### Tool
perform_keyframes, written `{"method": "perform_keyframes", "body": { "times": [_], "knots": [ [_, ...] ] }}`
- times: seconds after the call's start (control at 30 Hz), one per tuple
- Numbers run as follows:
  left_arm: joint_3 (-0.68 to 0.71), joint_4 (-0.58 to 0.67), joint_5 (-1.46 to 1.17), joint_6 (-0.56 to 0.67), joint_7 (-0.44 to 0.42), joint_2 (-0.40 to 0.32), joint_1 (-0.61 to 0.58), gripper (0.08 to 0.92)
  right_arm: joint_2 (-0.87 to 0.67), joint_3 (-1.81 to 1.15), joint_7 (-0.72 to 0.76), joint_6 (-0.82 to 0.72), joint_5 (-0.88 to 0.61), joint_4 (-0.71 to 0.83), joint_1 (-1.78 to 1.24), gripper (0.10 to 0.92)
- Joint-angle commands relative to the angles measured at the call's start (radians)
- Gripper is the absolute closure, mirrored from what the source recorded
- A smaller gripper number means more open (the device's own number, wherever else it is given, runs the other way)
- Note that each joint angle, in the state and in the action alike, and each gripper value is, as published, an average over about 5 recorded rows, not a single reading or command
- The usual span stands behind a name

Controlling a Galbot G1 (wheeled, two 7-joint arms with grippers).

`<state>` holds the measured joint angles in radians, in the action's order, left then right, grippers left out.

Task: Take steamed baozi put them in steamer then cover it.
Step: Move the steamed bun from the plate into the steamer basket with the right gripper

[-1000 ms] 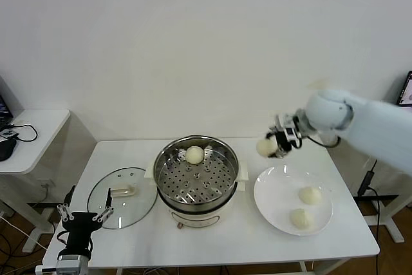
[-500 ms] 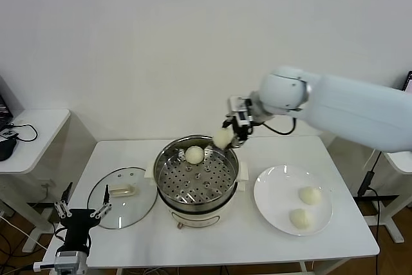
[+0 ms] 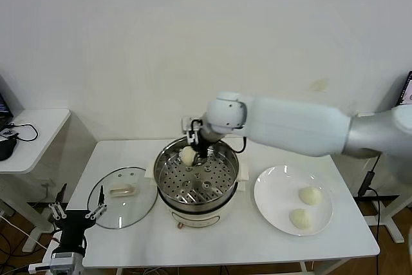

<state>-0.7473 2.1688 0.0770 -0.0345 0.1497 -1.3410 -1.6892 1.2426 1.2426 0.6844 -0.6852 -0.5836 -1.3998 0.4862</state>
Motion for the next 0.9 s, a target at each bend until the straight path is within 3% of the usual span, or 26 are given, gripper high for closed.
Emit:
{"method": "perform_keyframes", "body": {
  "times": [0.03, 0.57, 0.77, 0.9],
  "knots": [
    [-0.001, 0.0, 0.001, 0.002, 0.0, -0.001, 0.001, 0.177, 0.092, -0.002, -0.031, -0.04, -0.014, 0.064, -0.06, 0.414],
    [-0.003, -0.005, -0.001, 0.004, 0.001, -0.001, 0.002, 0.177, 0.135, 0.0, -0.031, -0.038, -0.001, 0.114, -0.08, 0.399],
    [-0.001, -0.003, 0.001, 0.004, 0.001, -0.004, 0.001, 0.177, 0.127, -0.004, -0.034, -0.03, -0.011, 0.109, -0.082, 0.252],
    [-0.001, 0.001, 0.001, 0.004, 0.0, -0.004, 0.0, 0.177, 0.097, -0.008, -0.024, -0.022, -0.014, 0.08, -0.053, 0.208]
  ]
}}
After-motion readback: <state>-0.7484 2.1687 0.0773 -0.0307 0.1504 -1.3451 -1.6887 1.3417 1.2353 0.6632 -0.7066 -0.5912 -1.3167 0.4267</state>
